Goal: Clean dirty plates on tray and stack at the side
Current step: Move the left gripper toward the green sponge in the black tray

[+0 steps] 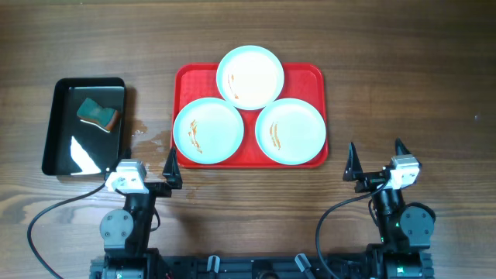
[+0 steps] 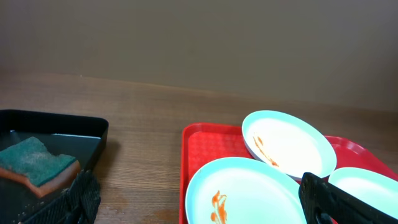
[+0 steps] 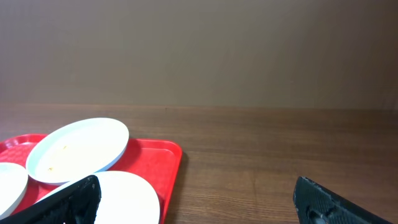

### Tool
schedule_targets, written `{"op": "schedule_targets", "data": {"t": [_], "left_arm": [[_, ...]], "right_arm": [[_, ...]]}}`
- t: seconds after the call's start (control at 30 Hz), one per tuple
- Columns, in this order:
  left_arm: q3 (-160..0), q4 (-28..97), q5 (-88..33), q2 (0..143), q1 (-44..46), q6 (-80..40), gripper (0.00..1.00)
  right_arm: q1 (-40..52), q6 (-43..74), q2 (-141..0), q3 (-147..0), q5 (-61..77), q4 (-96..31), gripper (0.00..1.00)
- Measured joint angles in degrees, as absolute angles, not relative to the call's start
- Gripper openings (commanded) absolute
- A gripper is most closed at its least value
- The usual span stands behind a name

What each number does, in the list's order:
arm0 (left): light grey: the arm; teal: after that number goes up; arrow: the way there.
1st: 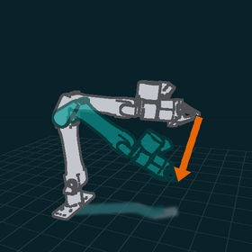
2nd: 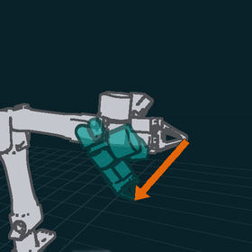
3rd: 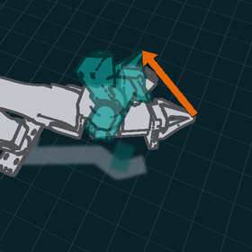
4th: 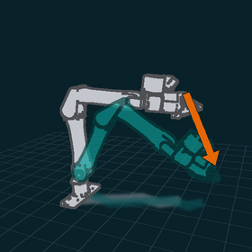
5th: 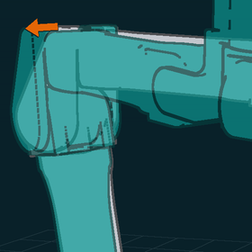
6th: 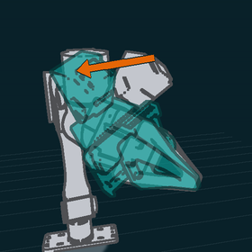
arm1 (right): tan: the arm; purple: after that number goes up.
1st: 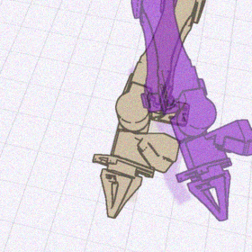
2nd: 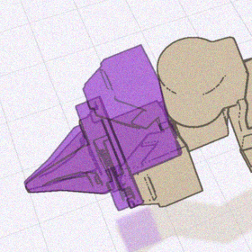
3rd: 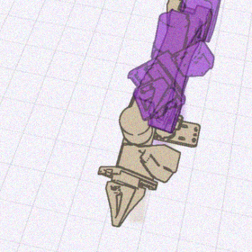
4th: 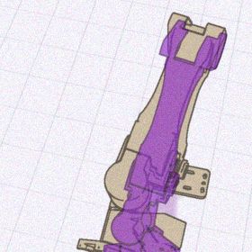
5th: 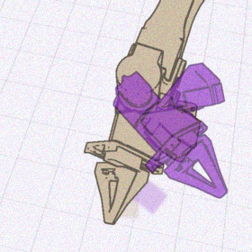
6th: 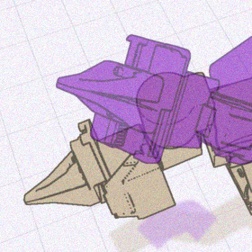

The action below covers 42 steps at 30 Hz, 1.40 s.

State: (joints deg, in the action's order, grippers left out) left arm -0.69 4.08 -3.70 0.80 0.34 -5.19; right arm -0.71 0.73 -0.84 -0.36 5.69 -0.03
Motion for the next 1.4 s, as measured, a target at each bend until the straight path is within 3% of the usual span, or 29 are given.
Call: {"op": "schedule_targets", "data": {"t": [1.4], "left_arm": [[-0.7,3.7,-6.2,0.8,0.3,-8.0,1.0]], "right_arm": [[-0.7,0.7,-0.8,-0.4,5.7,0.0,1.0]]}}
